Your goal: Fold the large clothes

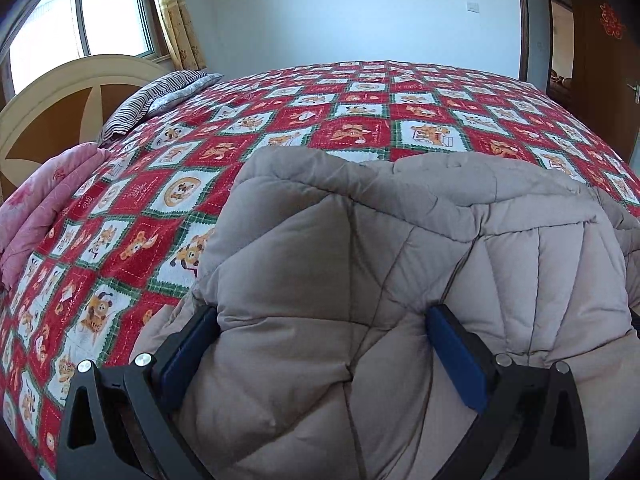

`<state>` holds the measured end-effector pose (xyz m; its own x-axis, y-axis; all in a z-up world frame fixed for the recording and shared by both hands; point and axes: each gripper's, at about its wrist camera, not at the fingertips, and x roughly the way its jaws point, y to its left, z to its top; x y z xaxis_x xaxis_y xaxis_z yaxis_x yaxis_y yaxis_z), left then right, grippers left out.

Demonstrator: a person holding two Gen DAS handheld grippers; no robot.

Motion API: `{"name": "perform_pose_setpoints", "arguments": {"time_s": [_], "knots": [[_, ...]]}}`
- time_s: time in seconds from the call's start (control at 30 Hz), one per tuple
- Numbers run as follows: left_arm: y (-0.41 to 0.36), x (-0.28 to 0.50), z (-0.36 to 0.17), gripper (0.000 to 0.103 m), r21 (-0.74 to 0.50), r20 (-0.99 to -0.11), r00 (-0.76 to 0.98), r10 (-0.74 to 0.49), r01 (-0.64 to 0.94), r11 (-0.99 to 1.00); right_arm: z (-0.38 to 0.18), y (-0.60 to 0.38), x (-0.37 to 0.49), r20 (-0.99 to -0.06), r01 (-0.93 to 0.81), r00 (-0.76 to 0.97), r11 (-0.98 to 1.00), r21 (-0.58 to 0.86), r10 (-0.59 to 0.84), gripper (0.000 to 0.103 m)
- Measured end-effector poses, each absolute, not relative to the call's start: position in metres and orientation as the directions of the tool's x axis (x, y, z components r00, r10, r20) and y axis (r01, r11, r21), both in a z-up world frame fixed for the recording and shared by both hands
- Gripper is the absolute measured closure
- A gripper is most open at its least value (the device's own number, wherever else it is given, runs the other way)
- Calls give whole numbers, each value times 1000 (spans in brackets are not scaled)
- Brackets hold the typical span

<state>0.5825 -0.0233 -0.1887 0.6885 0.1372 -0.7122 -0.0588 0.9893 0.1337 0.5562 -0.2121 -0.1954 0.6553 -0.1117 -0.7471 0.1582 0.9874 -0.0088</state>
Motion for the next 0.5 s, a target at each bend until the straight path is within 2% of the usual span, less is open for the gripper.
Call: {"name": "perform_pose_setpoints", "arguments": {"time_s": [0.5], "knots": [[-23,583,-190,1,135,-714,687,138,-59,989,-198,-208,561,-761,161,635,986,-41,-135,0]]}}
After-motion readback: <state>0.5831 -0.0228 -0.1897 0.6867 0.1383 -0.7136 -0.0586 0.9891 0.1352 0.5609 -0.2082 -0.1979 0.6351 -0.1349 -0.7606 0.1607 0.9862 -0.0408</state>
